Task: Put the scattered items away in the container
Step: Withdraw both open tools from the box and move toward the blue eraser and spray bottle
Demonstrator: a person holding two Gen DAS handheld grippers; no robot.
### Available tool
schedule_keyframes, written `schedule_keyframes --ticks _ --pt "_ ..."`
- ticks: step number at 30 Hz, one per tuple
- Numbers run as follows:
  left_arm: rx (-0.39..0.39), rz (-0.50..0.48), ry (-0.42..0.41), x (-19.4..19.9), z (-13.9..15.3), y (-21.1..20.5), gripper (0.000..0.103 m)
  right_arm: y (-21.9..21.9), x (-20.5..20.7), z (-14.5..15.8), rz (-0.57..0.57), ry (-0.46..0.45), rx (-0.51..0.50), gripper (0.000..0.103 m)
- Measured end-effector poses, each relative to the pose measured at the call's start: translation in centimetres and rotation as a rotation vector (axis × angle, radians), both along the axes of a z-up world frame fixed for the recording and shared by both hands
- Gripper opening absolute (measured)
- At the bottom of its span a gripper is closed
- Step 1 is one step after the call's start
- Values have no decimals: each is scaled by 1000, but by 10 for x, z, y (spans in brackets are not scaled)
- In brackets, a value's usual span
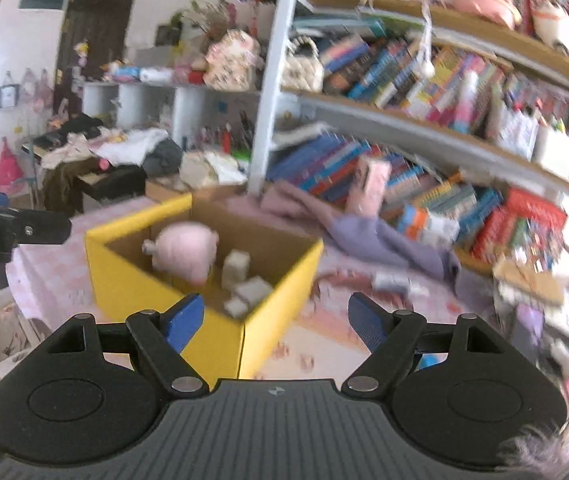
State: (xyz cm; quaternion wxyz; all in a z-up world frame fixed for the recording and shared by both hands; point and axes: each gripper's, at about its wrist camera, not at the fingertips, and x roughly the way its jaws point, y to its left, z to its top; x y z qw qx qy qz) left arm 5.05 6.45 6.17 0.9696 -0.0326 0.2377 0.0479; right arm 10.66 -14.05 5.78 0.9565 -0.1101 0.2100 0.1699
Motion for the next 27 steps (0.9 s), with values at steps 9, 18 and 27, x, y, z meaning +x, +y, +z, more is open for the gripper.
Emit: schedule_keyframes --ticks 9,18,27 --pt "38 -22 115 -30 -32 -22 98 -14 -45 -26 -52 99 16 78" --pt "65 -36 130 -41 -41 -35 98 -16 -68 -34 -37 57 -67 78" --pt "93 -104 189 -43 -49 -51 98 -18 -77 -38 -6 80 -97 79"
